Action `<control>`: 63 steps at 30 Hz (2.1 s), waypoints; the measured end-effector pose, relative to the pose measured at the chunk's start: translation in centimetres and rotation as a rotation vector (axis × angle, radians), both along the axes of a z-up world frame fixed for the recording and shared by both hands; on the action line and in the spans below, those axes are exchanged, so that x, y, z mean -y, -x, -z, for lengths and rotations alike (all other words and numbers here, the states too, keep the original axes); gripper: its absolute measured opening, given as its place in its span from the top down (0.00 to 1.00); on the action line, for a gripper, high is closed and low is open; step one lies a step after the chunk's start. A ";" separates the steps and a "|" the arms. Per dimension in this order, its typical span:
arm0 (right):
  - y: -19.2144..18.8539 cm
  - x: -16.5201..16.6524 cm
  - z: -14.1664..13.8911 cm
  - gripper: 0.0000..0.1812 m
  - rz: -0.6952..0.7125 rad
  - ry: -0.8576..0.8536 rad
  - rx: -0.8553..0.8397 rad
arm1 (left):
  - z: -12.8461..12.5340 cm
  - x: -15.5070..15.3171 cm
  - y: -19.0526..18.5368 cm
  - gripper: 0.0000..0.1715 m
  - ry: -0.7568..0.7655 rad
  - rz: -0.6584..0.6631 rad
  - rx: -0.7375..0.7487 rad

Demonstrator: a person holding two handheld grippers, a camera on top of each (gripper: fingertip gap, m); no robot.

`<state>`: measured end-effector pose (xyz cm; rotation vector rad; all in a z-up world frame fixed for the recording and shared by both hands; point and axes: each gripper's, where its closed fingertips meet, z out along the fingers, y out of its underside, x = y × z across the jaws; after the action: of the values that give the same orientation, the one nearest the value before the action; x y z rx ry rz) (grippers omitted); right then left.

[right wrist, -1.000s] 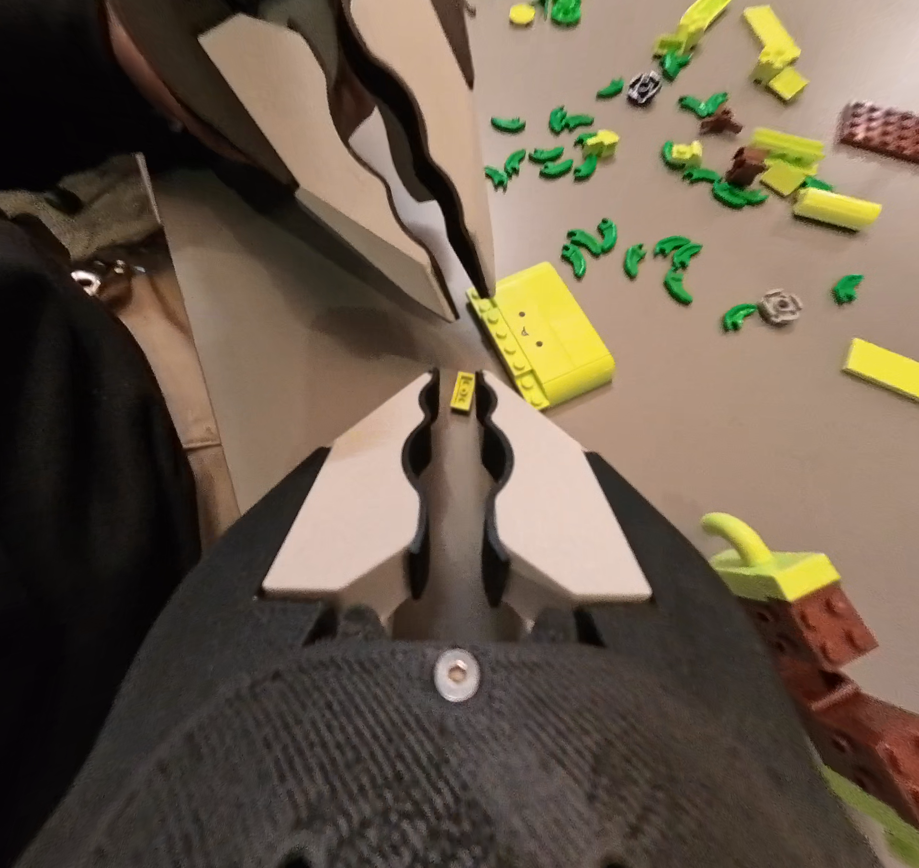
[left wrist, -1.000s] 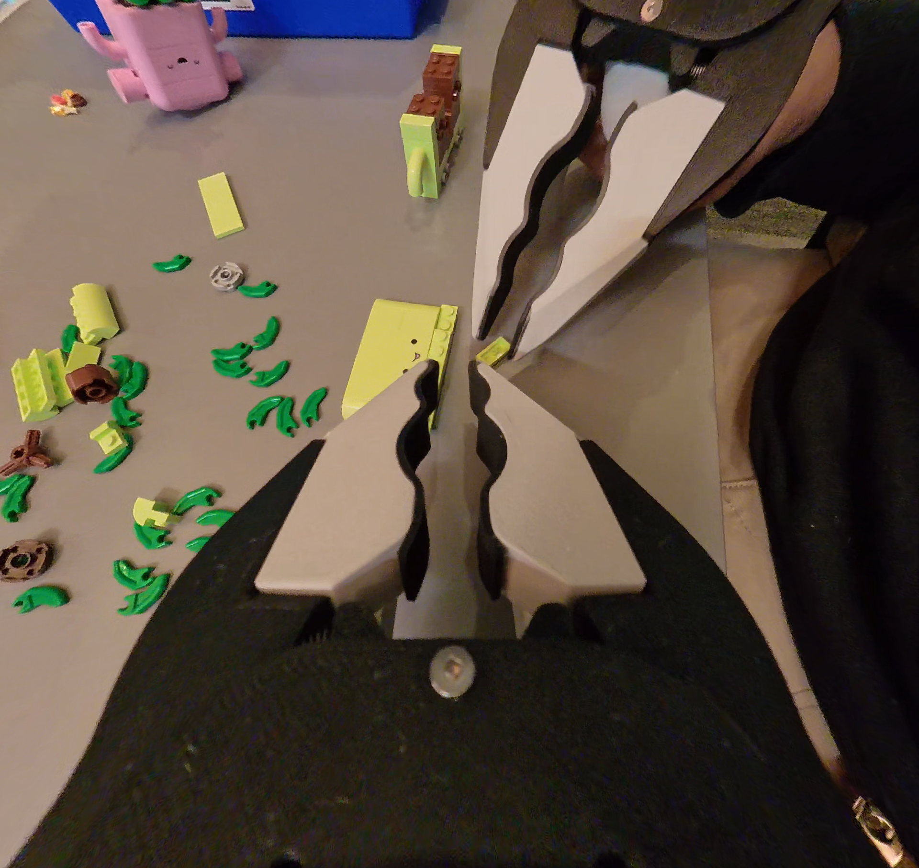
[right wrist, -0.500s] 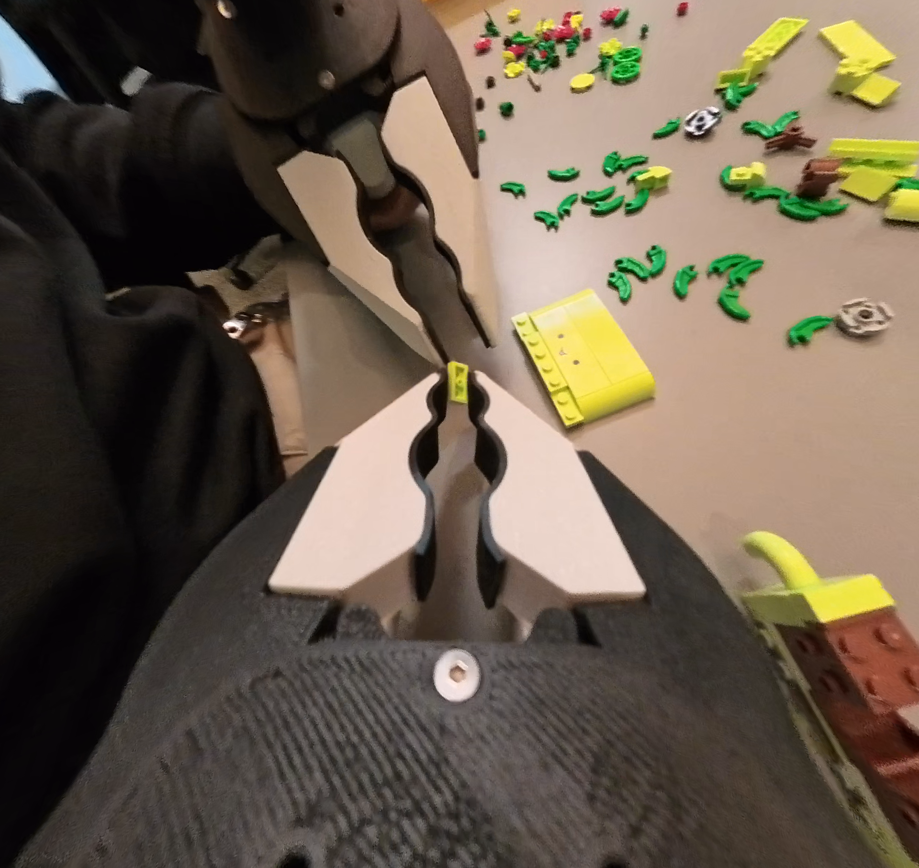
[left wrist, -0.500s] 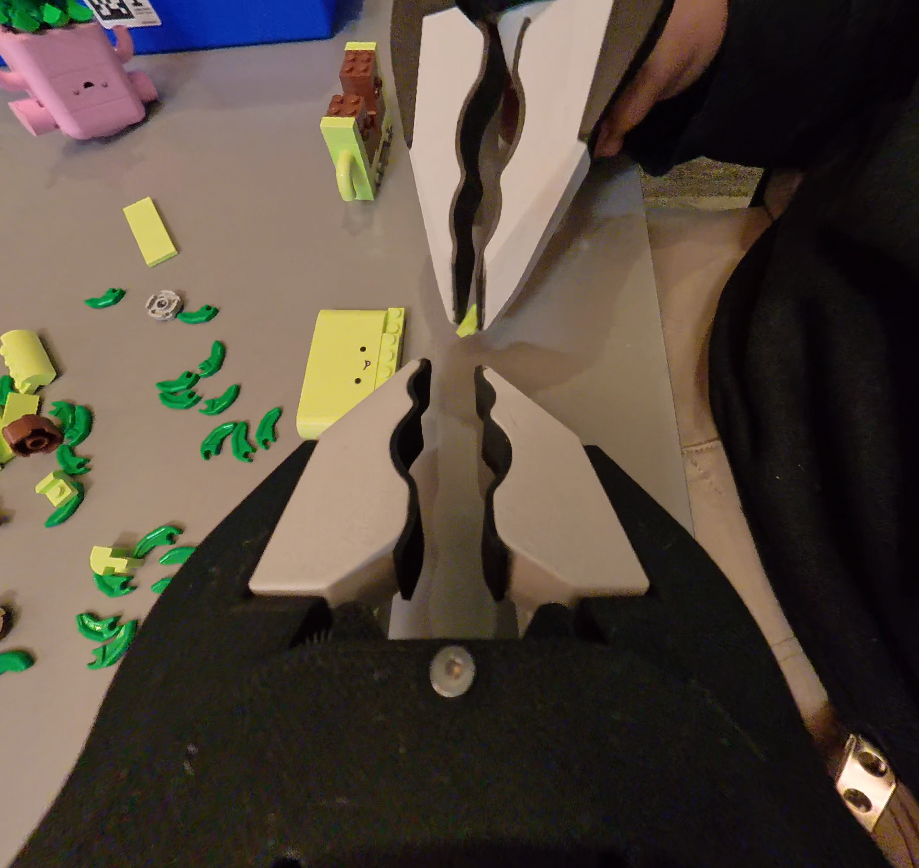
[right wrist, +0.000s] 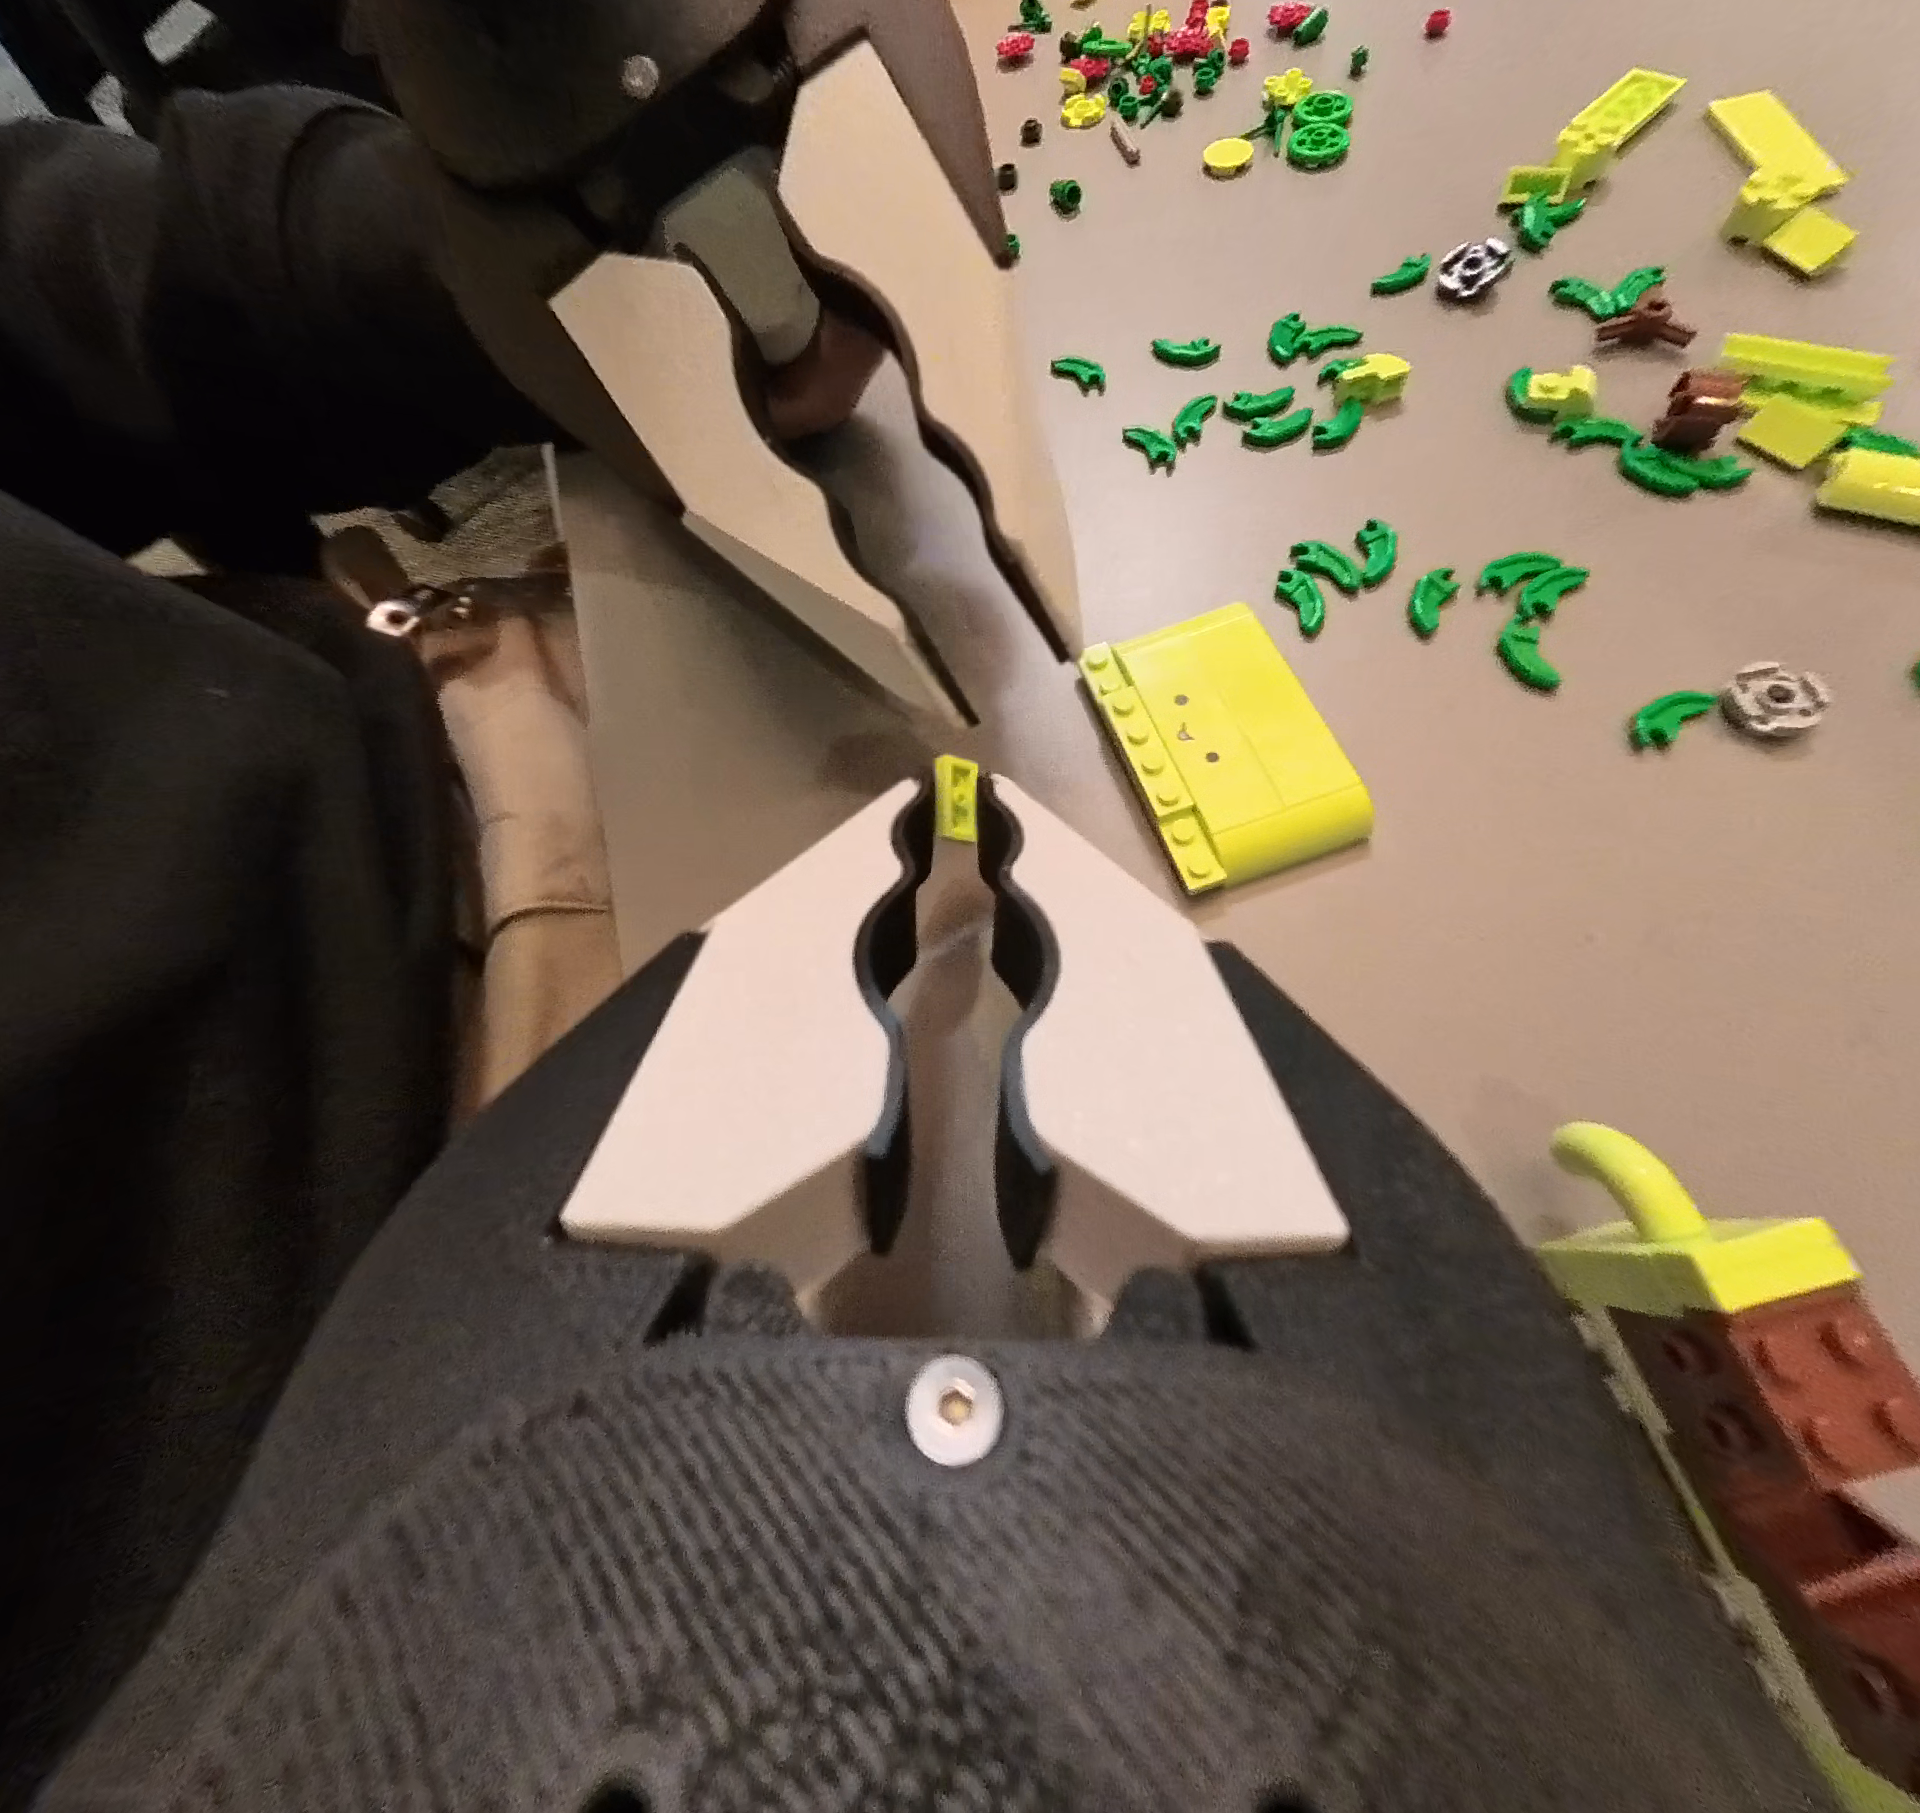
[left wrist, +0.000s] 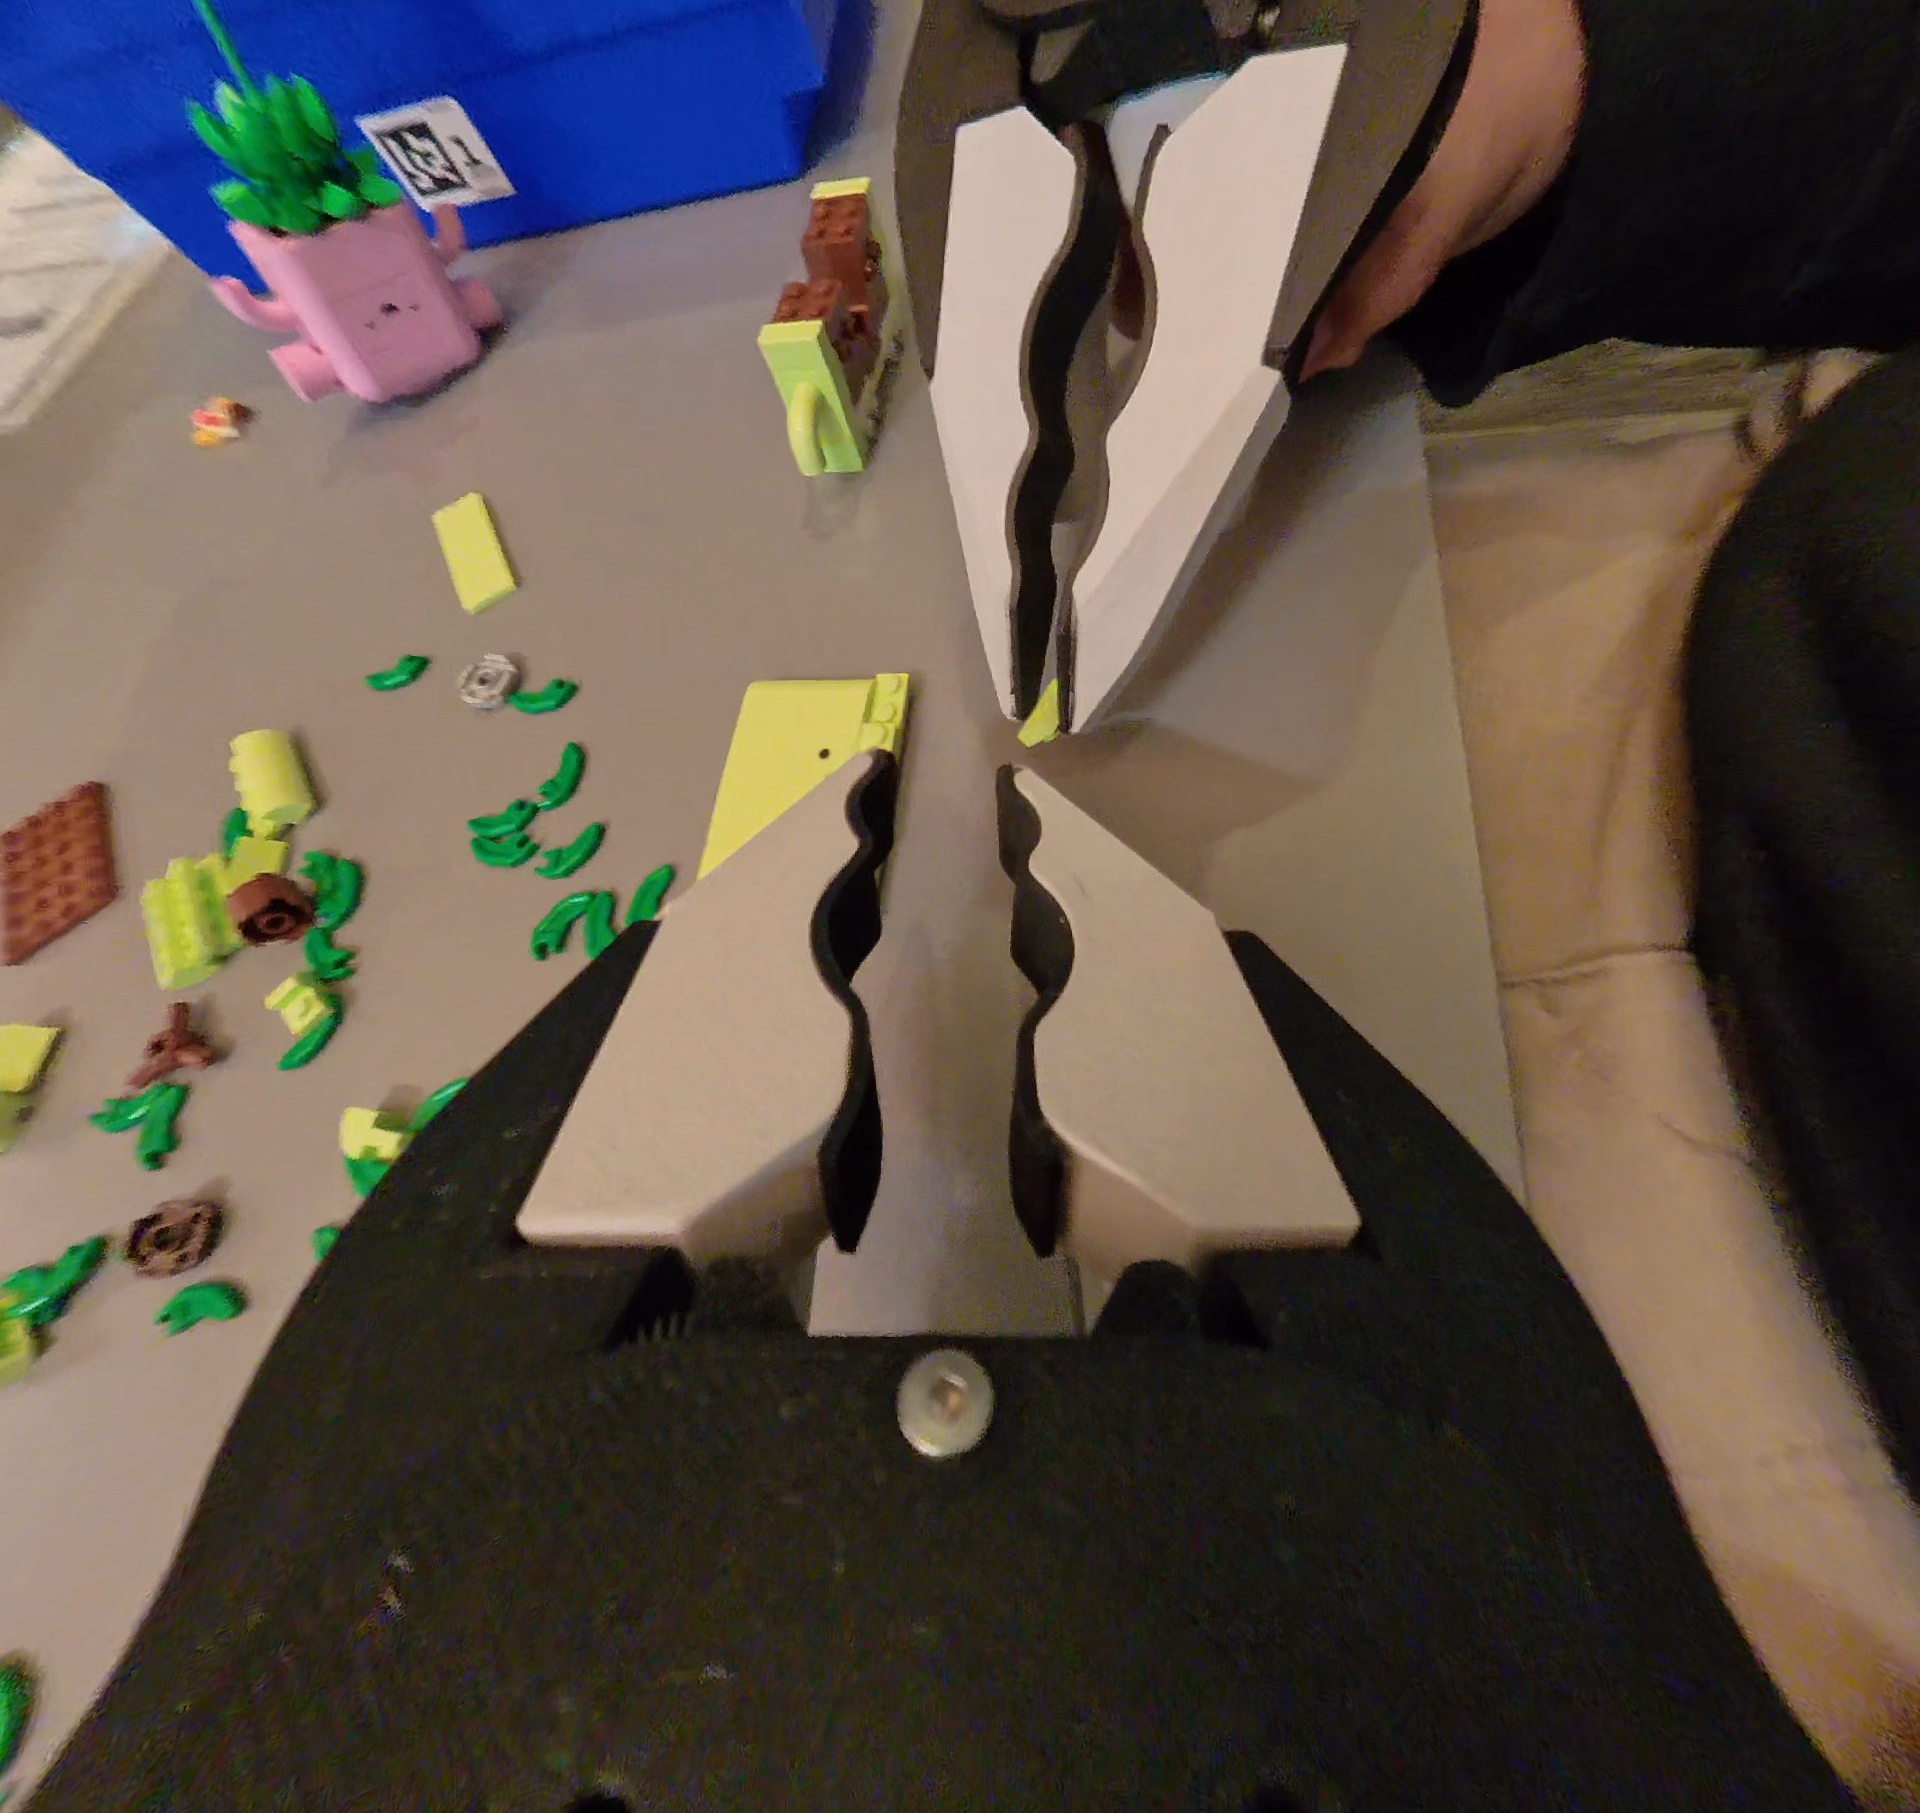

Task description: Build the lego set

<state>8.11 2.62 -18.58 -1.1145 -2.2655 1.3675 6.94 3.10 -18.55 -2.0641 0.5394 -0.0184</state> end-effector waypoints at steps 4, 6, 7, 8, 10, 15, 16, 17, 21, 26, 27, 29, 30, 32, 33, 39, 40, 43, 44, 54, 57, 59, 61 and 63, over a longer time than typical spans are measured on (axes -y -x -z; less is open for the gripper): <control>0.2 -0.3 -0.5 0.97 0.031 -0.008 -0.051 | -0.1 0.0 0.1 0.90 -0.052 -0.034 -0.110; 0.3 -0.6 -0.9 0.97 0.043 0.034 -0.049 | 0.0 -0.1 0.1 0.90 -0.048 -0.034 -0.115; 0.4 -0.8 -1.1 0.97 0.047 0.063 -0.041 | 0.0 -0.1 0.2 0.90 -0.045 -0.035 -0.102; 0.5 -0.9 -1.3 0.97 0.049 0.091 -0.034 | -0.1 -0.2 0.3 0.89 -0.047 -0.035 -0.085; 0.8 -1.2 -1.8 0.97 0.051 0.124 -0.044 | -0.6 -0.4 0.6 0.89 -0.065 -0.039 -0.053; 1.0 -1.4 -1.9 0.97 0.052 0.121 -0.061 | -2.0 -0.3 1.2 0.90 -0.130 -0.058 0.021; 1.0 -1.3 -1.9 0.97 0.051 0.107 -0.067 | -2.3 -0.2 1.4 0.90 -0.142 -0.070 0.032; 1.0 -1.2 -1.7 0.97 0.048 0.094 -0.066 | -2.5 -0.1 1.6 0.90 -0.156 -0.087 0.040; 0.1 -0.2 0.4 0.97 0.015 0.117 0.139 | -3.1 0.2 2.3 0.91 -0.186 -0.128 0.076; -0.3 0.3 1.8 0.92 0.034 0.196 0.325 | -3.7 0.5 2.5 0.91 -0.201 -0.119 0.147; 0.2 -0.3 1.4 0.88 0.073 0.197 0.288 | -3.8 0.6 2.8 0.92 -0.209 -0.134 0.151; 0.9 -1.4 0.6 0.78 0.147 0.215 0.221 | -4.0 0.8 3.4 0.93 -0.222 -0.166 0.146; 1.1 -1.8 0.3 0.77 0.177 0.230 0.196 | -4.0 0.8 3.7 0.93 -0.223 -0.176 0.149; 1.4 -2.7 -0.6 0.79 0.221 0.276 0.150 | -3.9 1.0 4.1 0.93 -0.208 -0.187 0.160; 1.5 -2.9 -1.0 0.80 0.231 0.300 0.136 | -3.8 1.1 4.4 0.93 -0.202 -0.196 0.163; 2.1 -4.7 -0.6 0.83 0.432 0.080 0.014 | -4.6 3.2 4.5 0.91 -0.197 -0.142 0.299; 1.9 -4.2 -0.4 0.85 0.457 0.042 0.041 | -4.3 3.7 4.9 0.92 -0.184 -0.136 0.283; 2.2 -2.6 -0.8 0.78 0.535 -0.008 0.116 | -5.2 4.3 5.4 0.91 -0.196 -0.132 0.360; 2.5 -2.4 -1.1 0.77 0.563 -0.019 0.113 | -5.4 4.3 5.7 0.91 -0.208 -0.153 0.405; -0.2 -1.2 -5.1 0.74 0.598 -0.015 -0.280 | -4.0 6.9 5.7 0.90 -0.127 -0.389 0.548; -2.1 -2.1 -6.0 0.77 0.537 -0.073 -0.338 | -3.7 6.4 3.6 0.87 -0.093 -0.388 0.599; -2.6 -2.9 -5.5 0.81 0.511 -0.082 -0.346 | -3.2 6.1 2.0 0.88 -0.061 -0.378 0.543; -2.7 -2.7 -4.7 0.81 0.454 -0.016 -0.291 | -2.5 5.6 0.2 0.88 -0.008 -0.333 0.412; -2.9 -2.2 -4.0 0.81 0.399 0.048 -0.243 | -1.7 5.0 -0.3 0.88 0.036 -0.336 0.241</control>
<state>10.97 4.80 -14.61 -1.2552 -1.7360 1.3135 7.27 -1.94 -16.89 -2.1264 0.0427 -0.0788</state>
